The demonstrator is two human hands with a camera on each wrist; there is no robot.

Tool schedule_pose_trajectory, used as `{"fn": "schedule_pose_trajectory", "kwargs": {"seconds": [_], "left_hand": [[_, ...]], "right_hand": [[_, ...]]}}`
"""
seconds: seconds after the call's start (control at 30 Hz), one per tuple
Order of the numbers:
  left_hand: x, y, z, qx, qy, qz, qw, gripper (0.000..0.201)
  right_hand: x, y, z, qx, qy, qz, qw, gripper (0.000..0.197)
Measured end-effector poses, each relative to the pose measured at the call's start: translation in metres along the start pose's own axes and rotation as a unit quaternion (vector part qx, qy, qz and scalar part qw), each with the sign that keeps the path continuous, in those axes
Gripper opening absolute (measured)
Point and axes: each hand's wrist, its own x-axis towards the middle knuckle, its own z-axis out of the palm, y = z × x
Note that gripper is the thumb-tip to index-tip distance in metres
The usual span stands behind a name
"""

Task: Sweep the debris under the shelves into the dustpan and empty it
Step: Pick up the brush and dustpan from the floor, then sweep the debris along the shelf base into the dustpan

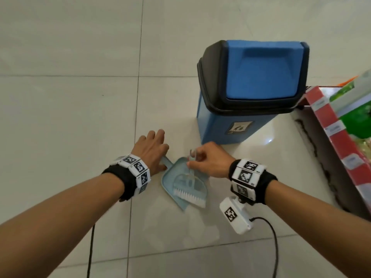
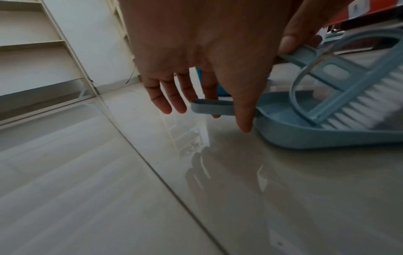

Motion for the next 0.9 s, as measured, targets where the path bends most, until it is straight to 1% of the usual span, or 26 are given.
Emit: {"fn": "schedule_pose_trajectory", "kwargs": {"seconds": [0.07,0.13,0.2,0.27,0.4,0.47,0.53,0.6,0.67,0.73,0.77,0.83,0.9], "left_hand": [[-0.007,0.013,0.002,-0.016,-0.019,0.028,0.999,0.049],[-0.012,0.028,0.005,-0.051,-0.054,0.045,0.996,0.044],[-0.016,0.045,0.006,-0.091,-0.080,0.049,0.991,0.039],[-0.021,0.067,0.004,-0.109,-0.078,0.052,0.990,0.036],[-0.025,0.115,-0.010,-0.151,-0.050,0.041,0.986,0.037],[-0.022,0.135,-0.021,-0.181,-0.032,0.030,0.982,0.034],[-0.018,0.152,-0.036,-0.212,-0.020,0.024,0.977,0.031],[-0.011,0.166,-0.052,-0.231,-0.008,0.025,0.973,0.029],[-0.006,0.175,-0.067,-0.224,0.004,0.019,0.974,0.029],[0.002,0.187,-0.079,-0.211,0.002,0.010,0.977,0.031],[0.006,0.192,-0.084,-0.211,-0.010,0.006,0.977,0.032],[0.019,0.199,-0.089,-0.220,-0.031,0.012,0.975,0.034],[0.032,0.207,-0.091,-0.233,-0.033,0.022,0.972,0.037]], "right_hand": [[-0.021,0.007,-0.015,-0.002,-0.024,0.025,0.999,0.031],[-0.041,0.015,-0.032,-0.011,-0.043,0.055,0.997,0.028],[-0.060,0.022,-0.049,-0.037,-0.051,0.069,0.996,0.026],[-0.077,0.027,-0.066,-0.045,-0.050,0.068,0.995,0.023],[-0.106,0.029,-0.097,-0.047,-0.066,0.082,0.993,0.009],[-0.117,0.029,-0.111,-0.094,-0.034,0.063,0.993,0.003],[-0.130,0.031,-0.127,-0.143,0.021,0.051,0.988,0.007],[-0.145,0.038,-0.142,-0.185,0.054,0.070,0.979,0.017],[-0.159,0.043,-0.158,-0.214,0.052,0.106,0.970,0.025],[-0.178,0.049,-0.177,-0.193,0.046,0.128,0.972,0.021],[-0.185,0.053,-0.186,-0.172,0.057,0.135,0.974,0.020],[-0.198,0.063,-0.203,-0.126,0.109,0.155,0.974,0.017],[-0.207,0.078,-0.210,-0.063,0.173,0.180,0.966,0.011]]}}
